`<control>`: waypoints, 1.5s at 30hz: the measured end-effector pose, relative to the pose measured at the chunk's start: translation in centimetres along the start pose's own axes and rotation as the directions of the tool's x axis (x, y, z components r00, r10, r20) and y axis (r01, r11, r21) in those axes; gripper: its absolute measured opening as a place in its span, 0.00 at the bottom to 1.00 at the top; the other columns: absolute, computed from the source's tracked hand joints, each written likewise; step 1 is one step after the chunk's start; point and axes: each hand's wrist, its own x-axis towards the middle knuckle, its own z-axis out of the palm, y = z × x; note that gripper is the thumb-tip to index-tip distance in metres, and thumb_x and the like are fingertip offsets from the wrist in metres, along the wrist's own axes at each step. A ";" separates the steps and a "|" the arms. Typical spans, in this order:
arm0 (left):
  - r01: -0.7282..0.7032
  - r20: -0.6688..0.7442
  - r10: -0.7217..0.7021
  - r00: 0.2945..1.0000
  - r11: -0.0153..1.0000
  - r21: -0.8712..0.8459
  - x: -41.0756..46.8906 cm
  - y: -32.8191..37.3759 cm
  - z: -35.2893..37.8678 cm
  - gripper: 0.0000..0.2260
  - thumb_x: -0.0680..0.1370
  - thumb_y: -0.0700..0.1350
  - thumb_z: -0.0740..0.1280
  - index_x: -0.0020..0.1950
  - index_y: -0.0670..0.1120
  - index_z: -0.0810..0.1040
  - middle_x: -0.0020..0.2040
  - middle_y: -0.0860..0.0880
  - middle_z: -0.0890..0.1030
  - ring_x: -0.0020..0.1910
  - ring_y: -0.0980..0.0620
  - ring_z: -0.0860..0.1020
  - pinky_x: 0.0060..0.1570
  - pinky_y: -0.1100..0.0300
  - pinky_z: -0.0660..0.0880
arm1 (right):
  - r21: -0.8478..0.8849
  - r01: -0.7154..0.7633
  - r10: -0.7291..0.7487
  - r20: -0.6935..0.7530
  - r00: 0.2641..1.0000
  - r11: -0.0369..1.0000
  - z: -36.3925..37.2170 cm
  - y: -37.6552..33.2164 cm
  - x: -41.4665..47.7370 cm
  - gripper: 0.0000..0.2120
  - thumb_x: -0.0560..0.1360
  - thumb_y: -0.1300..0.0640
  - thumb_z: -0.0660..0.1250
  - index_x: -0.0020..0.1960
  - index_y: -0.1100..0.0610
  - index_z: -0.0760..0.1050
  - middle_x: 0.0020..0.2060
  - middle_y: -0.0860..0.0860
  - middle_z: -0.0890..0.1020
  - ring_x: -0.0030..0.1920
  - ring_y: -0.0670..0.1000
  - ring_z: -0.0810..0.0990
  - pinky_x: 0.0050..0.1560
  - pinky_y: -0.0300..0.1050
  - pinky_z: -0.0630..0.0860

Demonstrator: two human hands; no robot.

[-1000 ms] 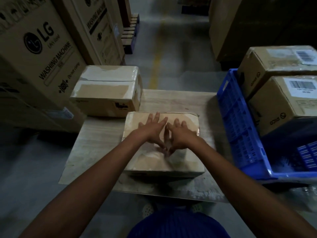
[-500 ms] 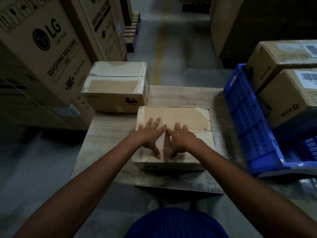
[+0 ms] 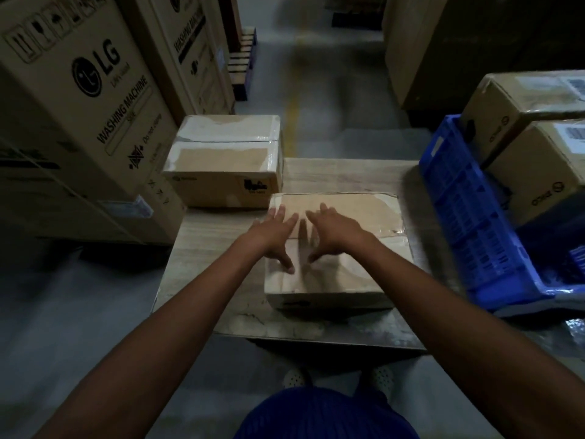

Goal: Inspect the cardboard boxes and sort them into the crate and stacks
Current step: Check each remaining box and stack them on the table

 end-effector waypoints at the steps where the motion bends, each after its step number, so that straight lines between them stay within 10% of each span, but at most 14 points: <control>1: 0.001 0.019 -0.001 1.000 1.000 -0.003 0.1 0.0 0.0 0.63 0.63 0.61 0.80 0.81 0.51 0.37 0.80 0.43 0.33 0.79 0.41 0.36 0.76 0.38 0.50 | -0.022 0.007 -0.007 0.002 1.000 1.000 0.1 -0.1 0.3 0.55 0.65 0.40 0.80 0.82 0.49 0.52 0.81 0.58 0.51 0.79 0.61 0.55 0.71 0.62 0.67; 6: -0.054 -0.094 0.051 0.994 0.998 -0.034 0.9 0.5 -0.7 0.60 0.65 0.61 0.79 0.82 0.51 0.39 0.81 0.43 0.37 0.80 0.42 0.38 0.76 0.38 0.47 | -0.042 0.016 -0.015 0.028 0.999 0.999 -0.9 0.3 1.3 0.54 0.62 0.36 0.80 0.80 0.47 0.58 0.76 0.56 0.63 0.72 0.60 0.68 0.66 0.60 0.73; 11: -0.060 -0.026 0.059 0.998 0.998 -0.028 2.3 2.0 -0.5 0.62 0.64 0.62 0.79 0.81 0.52 0.37 0.80 0.45 0.33 0.79 0.44 0.35 0.76 0.37 0.45 | -0.020 -0.033 0.034 0.044 0.998 0.999 -0.8 3.3 1.3 0.59 0.64 0.41 0.81 0.83 0.48 0.48 0.82 0.56 0.47 0.81 0.62 0.48 0.76 0.65 0.61; 23: -0.080 -0.015 0.079 0.997 0.987 -0.138 4.2 8.4 -1.7 0.62 0.63 0.63 0.80 0.81 0.56 0.36 0.80 0.47 0.31 0.79 0.41 0.34 0.73 0.30 0.46 | -0.013 -0.102 0.102 0.038 0.994 0.995 -0.7 8.8 -0.7 0.58 0.62 0.45 0.83 0.82 0.47 0.51 0.80 0.56 0.53 0.79 0.63 0.56 0.75 0.62 0.64; 27: -0.083 0.017 0.085 0.996 0.990 -0.113 4.2 11.7 -0.2 0.63 0.62 0.63 0.80 0.80 0.57 0.36 0.80 0.48 0.31 0.79 0.40 0.34 0.71 0.28 0.47 | -0.073 -0.126 0.135 0.129 0.982 0.989 0.7 11.5 -2.5 0.63 0.65 0.48 0.82 0.83 0.47 0.39 0.81 0.56 0.38 0.81 0.62 0.39 0.78 0.65 0.54; 32: -0.127 -0.040 0.124 0.991 0.988 -0.092 4.5 11.2 -0.1 0.61 0.63 0.63 0.79 0.81 0.57 0.37 0.80 0.47 0.32 0.79 0.41 0.35 0.72 0.30 0.47 | 0.181 -0.109 0.111 -0.001 0.994 0.977 1.4 13.3 -2.9 0.53 0.69 0.47 0.79 0.83 0.50 0.51 0.82 0.57 0.44 0.81 0.61 0.43 0.78 0.61 0.55; 37: 0.140 -0.503 -0.314 0.805 0.925 -0.354 4.3 7.1 0.1 0.42 0.74 0.63 0.70 0.81 0.52 0.53 0.82 0.41 0.45 0.80 0.37 0.43 0.73 0.31 0.49 | 0.796 -0.120 0.498 -0.246 0.831 0.594 2.1 12.7 -1.7 0.37 0.73 0.50 0.76 0.77 0.55 0.66 0.76 0.58 0.67 0.72 0.59 0.70 0.70 0.57 0.70; 40: 0.206 -0.310 -0.575 0.757 0.661 -0.722 4.6 4.2 0.1 0.40 0.76 0.57 0.70 0.81 0.47 0.54 0.80 0.38 0.52 0.78 0.36 0.54 0.72 0.35 0.58 | 0.935 -0.064 0.630 -0.182 0.755 0.348 2.2 11.8 -1.5 0.34 0.74 0.54 0.75 0.77 0.56 0.66 0.73 0.57 0.73 0.69 0.58 0.74 0.68 0.57 0.73; 45: 0.056 -0.274 -0.599 0.752 0.472 -0.880 4.2 3.0 -0.2 0.34 0.77 0.55 0.70 0.78 0.44 0.64 0.73 0.39 0.68 0.69 0.39 0.71 0.67 0.51 0.69 | 0.961 -0.086 0.623 -0.102 0.775 0.264 1.3 12.0 -2.3 0.41 0.75 0.50 0.73 0.81 0.52 0.55 0.78 0.57 0.62 0.73 0.61 0.68 0.67 0.54 0.71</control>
